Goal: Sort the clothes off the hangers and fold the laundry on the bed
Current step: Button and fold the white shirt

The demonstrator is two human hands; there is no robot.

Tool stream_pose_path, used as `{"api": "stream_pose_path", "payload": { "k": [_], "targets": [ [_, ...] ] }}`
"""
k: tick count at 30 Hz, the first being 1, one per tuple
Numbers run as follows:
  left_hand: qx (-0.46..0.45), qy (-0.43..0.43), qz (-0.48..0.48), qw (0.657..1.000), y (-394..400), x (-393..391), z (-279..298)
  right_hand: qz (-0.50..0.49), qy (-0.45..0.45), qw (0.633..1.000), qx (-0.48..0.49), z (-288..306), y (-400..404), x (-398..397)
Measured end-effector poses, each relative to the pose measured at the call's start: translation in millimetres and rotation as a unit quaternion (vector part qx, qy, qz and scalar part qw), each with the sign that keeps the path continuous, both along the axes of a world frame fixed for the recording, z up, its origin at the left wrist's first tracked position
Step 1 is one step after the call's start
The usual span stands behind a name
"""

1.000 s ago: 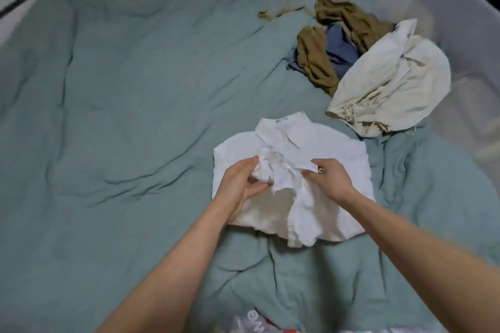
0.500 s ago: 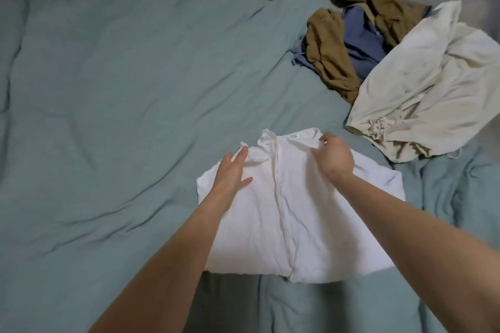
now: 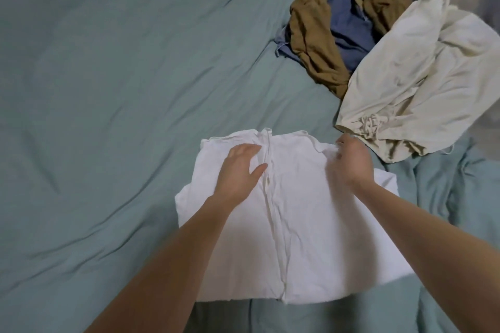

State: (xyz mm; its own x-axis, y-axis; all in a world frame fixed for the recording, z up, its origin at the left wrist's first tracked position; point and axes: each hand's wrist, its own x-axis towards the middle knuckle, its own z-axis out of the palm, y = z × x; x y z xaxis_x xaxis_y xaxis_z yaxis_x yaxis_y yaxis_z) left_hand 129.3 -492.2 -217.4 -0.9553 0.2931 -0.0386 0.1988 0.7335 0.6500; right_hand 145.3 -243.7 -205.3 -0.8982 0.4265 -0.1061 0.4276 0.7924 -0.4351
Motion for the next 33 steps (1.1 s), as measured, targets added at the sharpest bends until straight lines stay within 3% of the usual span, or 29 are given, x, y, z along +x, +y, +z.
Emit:
{"api": "stream_pose_path", "payload": {
  "k": [7, 10, 12, 14, 17, 21, 24, 27, 30, 32, 33],
  "targets": [
    [-0.145, -0.006, -0.097, 0.985, 25.6, -0.3, -13.5, -0.121, 0.067, 0.989, -0.053, 6.6, 31.3, -14.3],
    [-0.205, -0.004, -0.104, 0.973, 35.5, 1.1, -19.9, -0.112, -0.05, 0.992, -0.016, -3.5, 40.4, -6.7],
    [-0.17, 0.03, -0.112, 0.979, 46.1, 3.6, -17.5, -0.112, -0.12, 0.986, -0.009, -10.0, 45.8, 4.8],
    [-0.143, 0.058, -0.164, 0.974, 62.3, 8.3, -13.8, -0.109, -0.074, 0.991, -0.035, -16.9, 53.9, 17.7],
    [-0.221, 0.052, -0.229, 0.947, 84.2, 16.1, -14.8, -0.117, 0.033, 0.992, -0.043, -18.0, 65.5, 30.9],
    [-0.292, 0.006, -0.184, 0.939, 94.5, 16.5, -28.2, -0.124, 0.072, 0.986, -0.084, -18.9, 81.6, 22.0],
    [-0.308, -0.01, -0.176, 0.935, 96.1, 15.7, -35.3, -0.061, 0.09, 0.993, -0.034, -17.5, 81.2, 21.3],
    [-0.279, 0.031, -0.179, 0.943, 95.5, 16.2, -34.4, 0.129, 0.122, 0.982, 0.059, -21.1, 60.3, 43.1],
    [-0.277, -0.002, -0.187, 0.943, 90.0, 14.4, -39.0, 0.282, -0.029, 0.954, 0.101, -44.3, 54.7, 63.1],
    [-0.276, -0.028, -0.21, 0.938, 86.7, 9.2, -38.8, 0.257, -0.149, 0.947, 0.125, -57.9, 61.3, 64.0],
    [-0.26, -0.007, -0.212, 0.942, 85.5, 6.6, -36.8, 0.227, -0.163, 0.953, 0.119, -58.6, 61.4, 61.1]
  ]
}}
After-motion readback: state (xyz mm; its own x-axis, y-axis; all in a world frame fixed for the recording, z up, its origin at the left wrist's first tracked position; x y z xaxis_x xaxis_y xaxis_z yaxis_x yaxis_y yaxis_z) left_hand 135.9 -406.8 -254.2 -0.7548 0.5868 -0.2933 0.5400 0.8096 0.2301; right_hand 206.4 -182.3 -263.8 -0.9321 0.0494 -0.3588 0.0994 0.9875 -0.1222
